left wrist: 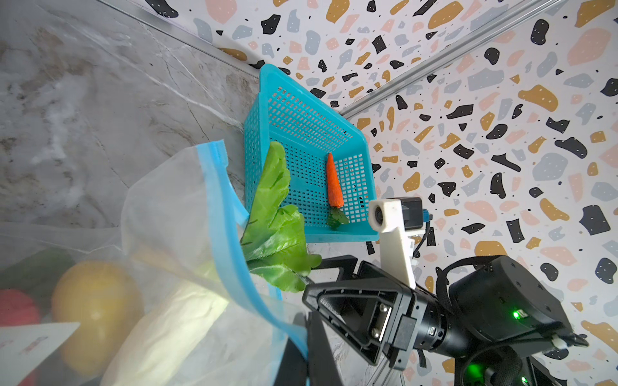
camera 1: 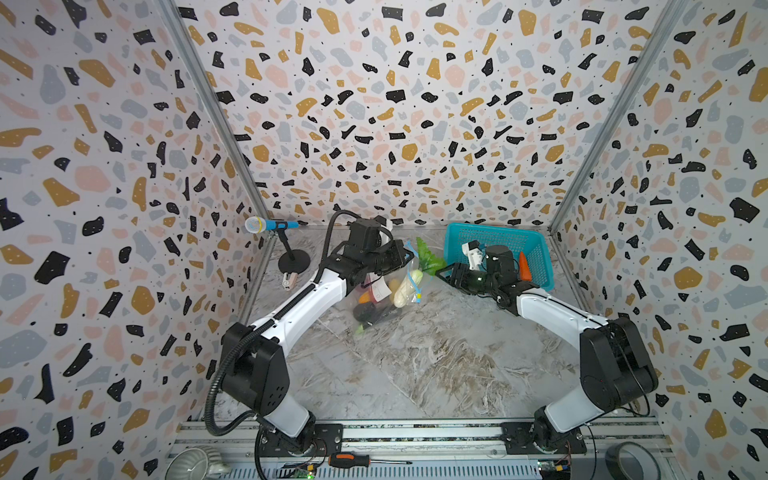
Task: Place the food in the zip-top bag and seal the zipper
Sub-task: 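Lower the cabbage stem-first into the bag held open by the left gripper, then open the right gripper and release the cabbage inside the bag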
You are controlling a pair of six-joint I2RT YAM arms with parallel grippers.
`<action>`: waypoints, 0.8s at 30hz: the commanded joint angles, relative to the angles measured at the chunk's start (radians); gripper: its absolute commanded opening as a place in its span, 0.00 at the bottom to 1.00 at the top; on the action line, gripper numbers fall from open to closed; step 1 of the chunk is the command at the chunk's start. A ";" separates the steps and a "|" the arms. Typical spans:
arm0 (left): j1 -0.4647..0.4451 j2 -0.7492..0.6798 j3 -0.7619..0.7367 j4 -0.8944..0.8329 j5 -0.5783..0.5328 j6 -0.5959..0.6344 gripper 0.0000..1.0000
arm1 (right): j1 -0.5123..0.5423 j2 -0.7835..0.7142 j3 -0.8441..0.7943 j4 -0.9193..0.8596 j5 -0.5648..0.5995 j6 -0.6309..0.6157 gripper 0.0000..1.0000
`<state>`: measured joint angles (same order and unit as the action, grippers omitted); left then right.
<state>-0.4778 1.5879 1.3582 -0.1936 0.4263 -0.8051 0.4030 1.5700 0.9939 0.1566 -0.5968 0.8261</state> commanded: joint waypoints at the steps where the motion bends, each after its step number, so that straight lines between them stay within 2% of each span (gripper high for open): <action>1: 0.006 -0.026 0.002 0.034 0.008 0.000 0.00 | 0.037 0.011 0.023 0.018 -0.084 0.148 0.64; 5: 0.006 -0.025 0.005 0.033 0.008 0.000 0.00 | 0.047 0.044 -0.013 0.091 -0.163 0.297 0.64; 11: 0.007 -0.018 0.016 0.032 0.013 0.000 0.00 | 0.071 0.054 0.018 0.093 -0.170 0.311 0.60; 24: 0.008 -0.025 0.016 0.020 0.009 0.008 0.00 | 0.069 0.052 0.036 0.128 -0.158 0.298 0.22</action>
<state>-0.4759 1.5879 1.3582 -0.2008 0.4271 -0.8043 0.4671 1.6562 0.9890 0.2687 -0.7620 1.1385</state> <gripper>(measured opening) 0.046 0.232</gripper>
